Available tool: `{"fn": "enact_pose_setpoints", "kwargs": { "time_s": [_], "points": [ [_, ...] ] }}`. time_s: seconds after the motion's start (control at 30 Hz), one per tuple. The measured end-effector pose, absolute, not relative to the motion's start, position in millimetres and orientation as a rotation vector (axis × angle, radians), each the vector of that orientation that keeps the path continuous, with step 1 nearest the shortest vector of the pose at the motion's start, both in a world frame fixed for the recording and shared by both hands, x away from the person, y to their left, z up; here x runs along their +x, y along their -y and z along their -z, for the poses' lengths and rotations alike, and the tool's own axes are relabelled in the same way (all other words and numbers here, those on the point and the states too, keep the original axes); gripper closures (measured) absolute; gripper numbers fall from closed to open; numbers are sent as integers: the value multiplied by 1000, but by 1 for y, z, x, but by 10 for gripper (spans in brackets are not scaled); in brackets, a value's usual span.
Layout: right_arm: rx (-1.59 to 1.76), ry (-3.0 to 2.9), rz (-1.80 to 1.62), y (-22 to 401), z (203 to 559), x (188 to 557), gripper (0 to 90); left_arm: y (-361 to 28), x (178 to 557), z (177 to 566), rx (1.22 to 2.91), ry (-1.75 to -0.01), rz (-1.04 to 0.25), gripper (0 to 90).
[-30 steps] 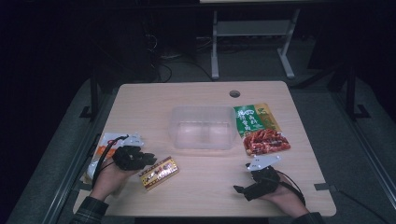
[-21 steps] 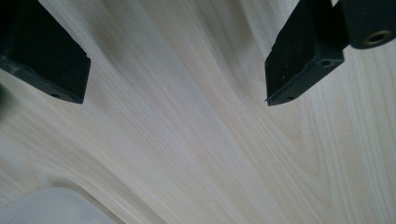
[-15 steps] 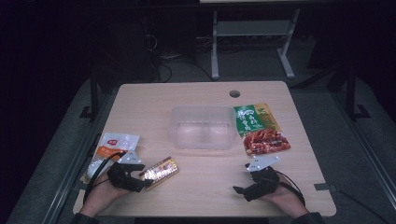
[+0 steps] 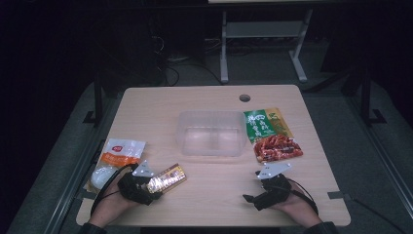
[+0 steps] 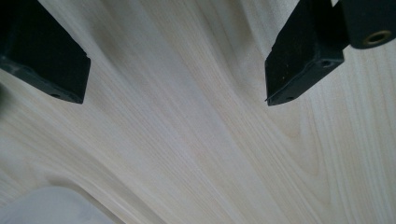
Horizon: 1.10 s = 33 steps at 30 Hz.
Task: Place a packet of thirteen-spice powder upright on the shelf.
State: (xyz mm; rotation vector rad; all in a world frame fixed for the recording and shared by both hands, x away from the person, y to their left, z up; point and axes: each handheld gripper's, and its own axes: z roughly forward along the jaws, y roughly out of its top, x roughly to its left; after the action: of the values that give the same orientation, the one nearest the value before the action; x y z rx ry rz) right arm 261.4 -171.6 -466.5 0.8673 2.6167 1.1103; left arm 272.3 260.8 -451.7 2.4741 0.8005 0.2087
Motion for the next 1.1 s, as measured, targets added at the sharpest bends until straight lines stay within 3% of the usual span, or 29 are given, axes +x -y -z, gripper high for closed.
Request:
{"fn": "enact_pose_setpoints", "kwargs": {
  "time_s": [0.63,1.1],
  "points": [
    [859,-2625,-1198,176,458,261,27,-258,274,450,2465,-783,-165,320],
    [724,-2673,-1340,176,441,263,33,-235,273,422,2360,-591,-143,320]
  ]
}}
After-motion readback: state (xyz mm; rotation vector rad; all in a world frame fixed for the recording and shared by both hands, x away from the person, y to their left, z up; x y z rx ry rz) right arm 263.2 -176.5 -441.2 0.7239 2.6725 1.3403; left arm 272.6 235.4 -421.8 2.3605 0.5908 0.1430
